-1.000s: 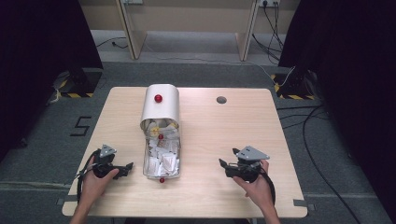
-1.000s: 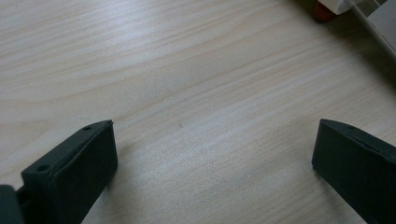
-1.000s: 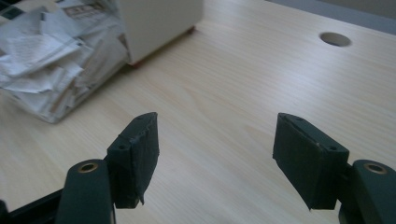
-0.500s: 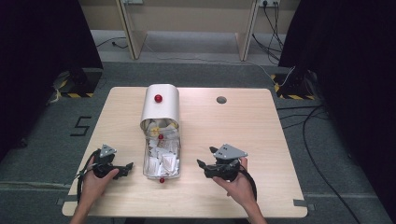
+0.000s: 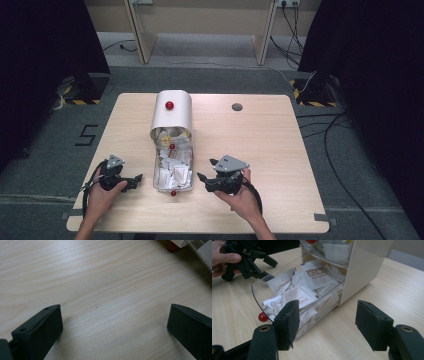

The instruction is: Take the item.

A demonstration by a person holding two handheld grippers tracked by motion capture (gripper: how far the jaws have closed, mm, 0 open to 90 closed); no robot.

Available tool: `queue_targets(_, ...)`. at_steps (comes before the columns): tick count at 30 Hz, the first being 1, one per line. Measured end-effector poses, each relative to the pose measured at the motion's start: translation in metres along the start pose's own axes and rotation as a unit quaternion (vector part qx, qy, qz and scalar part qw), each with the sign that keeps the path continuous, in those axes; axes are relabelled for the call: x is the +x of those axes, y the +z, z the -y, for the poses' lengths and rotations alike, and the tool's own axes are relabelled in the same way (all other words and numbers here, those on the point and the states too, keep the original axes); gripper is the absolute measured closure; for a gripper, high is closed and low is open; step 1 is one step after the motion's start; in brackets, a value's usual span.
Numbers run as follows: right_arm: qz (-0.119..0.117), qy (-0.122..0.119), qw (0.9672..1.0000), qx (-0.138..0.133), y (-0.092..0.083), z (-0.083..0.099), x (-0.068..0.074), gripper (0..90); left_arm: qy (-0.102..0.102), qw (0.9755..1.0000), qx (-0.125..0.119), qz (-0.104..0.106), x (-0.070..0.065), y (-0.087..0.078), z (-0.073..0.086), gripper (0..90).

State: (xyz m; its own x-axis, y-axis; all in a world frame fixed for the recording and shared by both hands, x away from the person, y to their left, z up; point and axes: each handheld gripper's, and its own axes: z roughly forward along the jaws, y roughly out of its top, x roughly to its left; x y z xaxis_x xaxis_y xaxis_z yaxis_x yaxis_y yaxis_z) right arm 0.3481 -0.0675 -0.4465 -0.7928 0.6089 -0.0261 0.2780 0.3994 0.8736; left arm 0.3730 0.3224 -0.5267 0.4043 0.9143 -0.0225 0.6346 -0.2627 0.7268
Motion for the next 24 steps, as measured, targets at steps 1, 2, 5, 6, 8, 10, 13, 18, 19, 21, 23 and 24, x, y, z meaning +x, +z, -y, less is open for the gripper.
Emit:
queue_targets(1, -0.003, -0.002, 1.0, 0.001, 0.001, -0.001, 0.002, 37.6, 0.0, 1.0, 0.0, 0.0, 0.0, 0.0, 0.0, 0.0)
queue_targets(2, -0.007, -0.007, 1.0, 0.001, 0.003, -0.002, 0.004, 37.8, 0.0, 1.0, 0.0, 0.0, 0.0, 0.0, 0.0, 0.0)
queue_targets(5, -0.013, -0.012, 0.9998, 0.002, 0.007, -0.003, 0.01, 38.4, 0.0, 1.0, 0.0, 0.0, 0.0, 0.0, 0.0, 0.0)
queue_targets(6, -0.014, -0.014, 0.9998, 0.003, 0.008, -0.004, 0.012, 38.7, 0.0, 1.0, 0.0, 0.0, 0.0, 0.0, 0.0, 0.0)
queue_targets(8, -0.019, -0.017, 0.9997, 0.003, 0.01, -0.005, 0.015, 39.6, 0.0, 1.0, 0.0, 0.0, 0.0, 0.0, 0.0, 0.0)
queue_targets(10, -0.022, -0.02, 0.9995, 0.005, 0.014, -0.006, 0.017, 39.7, 0.0, 1.0, 0.0, 0.0, 0.0, 0.0, 0.0, 0.0)
queue_targets(13, -0.03, -0.028, 0.9991, 0.008, 0.019, -0.007, 0.023, 40.1, 0.0, 1.0, 0.0, 0.0, 0.0, 0.0, 0.0, 0.0)
queue_targets(18, -0.037, -0.034, 0.9987, 0.01, 0.026, -0.01, 0.03, 40.6, 0.0, 1.0, 0.0, 0.0, 0.0, 0.0, 0.0, 0.0)
queue_targets(19, -0.037, -0.036, 0.9986, 0.009, 0.027, -0.01, 0.031, 40.7, 0.0, 1.0, 0.0, 0.0, 0.0, 0.0, 0.0, 0.0)
queue_targets(21, -0.037, -0.036, 0.9986, 0.011, 0.029, -0.011, 0.031, 40.9, 0.0, 1.0, 0.0, 0.0, 0.0, 0.0, 0.0, 0.0)
queue_targets(23, -0.037, -0.037, 0.9986, 0.01, 0.031, -0.012, 0.031, 40.9, 0.0, 1.0, 0.0, 0.0, 0.0, 0.0, 0.0, 0.0)
queue_targets(24, -0.038, -0.039, 0.9985, 0.01, 0.032, -0.012, 0.031, 41.0, 0.0, 1.0, 0.0, 0.0, 0.0, 0.0, 0.0, 0.0)
